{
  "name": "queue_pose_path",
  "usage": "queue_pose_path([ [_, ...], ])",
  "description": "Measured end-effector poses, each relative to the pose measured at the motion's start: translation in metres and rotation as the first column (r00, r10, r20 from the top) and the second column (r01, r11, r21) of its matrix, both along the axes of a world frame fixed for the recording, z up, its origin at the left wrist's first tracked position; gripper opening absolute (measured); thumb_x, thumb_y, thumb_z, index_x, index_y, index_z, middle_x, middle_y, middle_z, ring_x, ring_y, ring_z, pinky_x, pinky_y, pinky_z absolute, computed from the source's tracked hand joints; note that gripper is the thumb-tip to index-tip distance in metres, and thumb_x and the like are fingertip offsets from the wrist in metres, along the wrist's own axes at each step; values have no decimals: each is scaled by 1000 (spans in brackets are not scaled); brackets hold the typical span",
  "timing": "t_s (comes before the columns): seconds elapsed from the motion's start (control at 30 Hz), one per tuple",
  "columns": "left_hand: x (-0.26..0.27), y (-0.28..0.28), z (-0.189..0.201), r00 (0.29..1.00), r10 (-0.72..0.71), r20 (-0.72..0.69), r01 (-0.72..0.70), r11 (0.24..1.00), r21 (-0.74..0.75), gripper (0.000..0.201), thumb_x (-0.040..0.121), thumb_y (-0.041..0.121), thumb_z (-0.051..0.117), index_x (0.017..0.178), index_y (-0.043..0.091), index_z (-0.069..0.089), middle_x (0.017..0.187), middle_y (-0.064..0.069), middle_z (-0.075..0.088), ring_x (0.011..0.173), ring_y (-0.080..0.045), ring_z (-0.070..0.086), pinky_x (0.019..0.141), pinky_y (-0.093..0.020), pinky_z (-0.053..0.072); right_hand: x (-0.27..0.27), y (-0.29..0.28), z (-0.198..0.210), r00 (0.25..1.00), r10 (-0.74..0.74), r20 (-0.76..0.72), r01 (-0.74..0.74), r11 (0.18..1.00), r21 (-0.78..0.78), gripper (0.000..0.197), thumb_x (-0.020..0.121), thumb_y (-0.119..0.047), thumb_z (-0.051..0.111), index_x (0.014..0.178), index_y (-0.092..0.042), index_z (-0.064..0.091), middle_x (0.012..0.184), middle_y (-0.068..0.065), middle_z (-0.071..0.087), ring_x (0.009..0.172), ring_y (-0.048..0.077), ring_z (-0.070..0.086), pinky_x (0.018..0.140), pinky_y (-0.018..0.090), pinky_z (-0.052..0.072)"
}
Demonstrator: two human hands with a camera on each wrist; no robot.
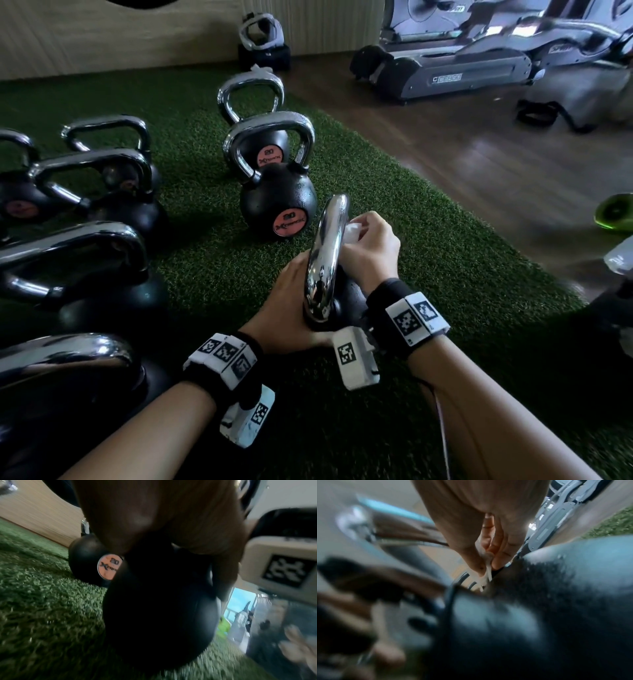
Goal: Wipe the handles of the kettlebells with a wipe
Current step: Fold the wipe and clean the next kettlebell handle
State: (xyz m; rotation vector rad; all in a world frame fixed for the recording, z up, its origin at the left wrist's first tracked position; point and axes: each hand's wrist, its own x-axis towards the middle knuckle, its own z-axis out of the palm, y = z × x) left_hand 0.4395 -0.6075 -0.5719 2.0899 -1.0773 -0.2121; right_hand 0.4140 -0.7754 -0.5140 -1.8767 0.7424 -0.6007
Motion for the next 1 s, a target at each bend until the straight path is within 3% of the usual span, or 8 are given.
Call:
queue_pose_path([
  [0.1,12,24,20,907,-76,-414,89,996,13,120,60,37,77,164,19,20,168,-6,27,158,-27,23,127,-52,25,-4,-21,-9,997,29,69,-50,947,318,34,75,-8,80,106,-17,70,101,4,75,82,16,74,72,32,64],
  [0.2,0,39,53,713,-142,-687,-90,953,-290,119,61,32,76,164,31,17,167,3,35,154,-14,32,126,-49,28,6,-43,-6,996,50,69,-64,975,212,24,88,-11,75,112,-13,73,104,3,76,83,13,71,66,24,59],
  [0.33,-36,20,88,905,161,-394,-246,953,-175,115,62,63,86,160,36,32,155,21,48,141,7,43,122,-27,32,34,-48,1,942,334,-48,-322,932,165,15,88,-5,67,100,-8,76,81,-2,73,71,13,66,63,28,54],
  [0.43,-52,-5,93,959,283,-21,-284,953,-108,71,75,36,83,140,30,55,104,11,73,93,0,69,89,-19,54,43,-51,2,833,552,-37,-531,818,222,31,72,2,63,101,10,68,84,17,67,80,25,60,76,42,49],
  [0.53,-51,-11,94,948,319,18,-318,947,-40,60,78,23,73,135,28,54,73,7,63,63,-4,61,62,-11,46,43,-57,4,727,686,-35,-660,711,242,64,53,-15,81,111,9,65,99,24,71,92,31,67,93,49,55],
  [0.63,-48,-11,96,950,311,11,-311,950,13,67,77,22,71,140,25,49,81,5,63,69,-11,61,66,-16,44,37,-59,-1,695,715,-83,-704,699,127,53,54,-25,90,102,-12,71,103,14,76,94,24,70,99,53,56],
  [0.83,-19,2,112,989,145,20,-146,963,228,89,82,25,74,159,24,30,139,-2,60,119,-19,60,97,-20,42,12,-66,-14,804,594,-36,-594,805,9,40,73,-13,89,107,-9,69,106,22,73,88,19,65,93,58,53],
  [1.0,23,11,142,997,-61,-55,79,891,447,96,84,27,81,161,33,23,134,11,56,127,-9,54,99,-10,34,-25,-57,-27,953,299,-56,-304,944,-125,39,75,-30,89,106,-23,67,92,-6,71,83,11,65,75,31,51],
])
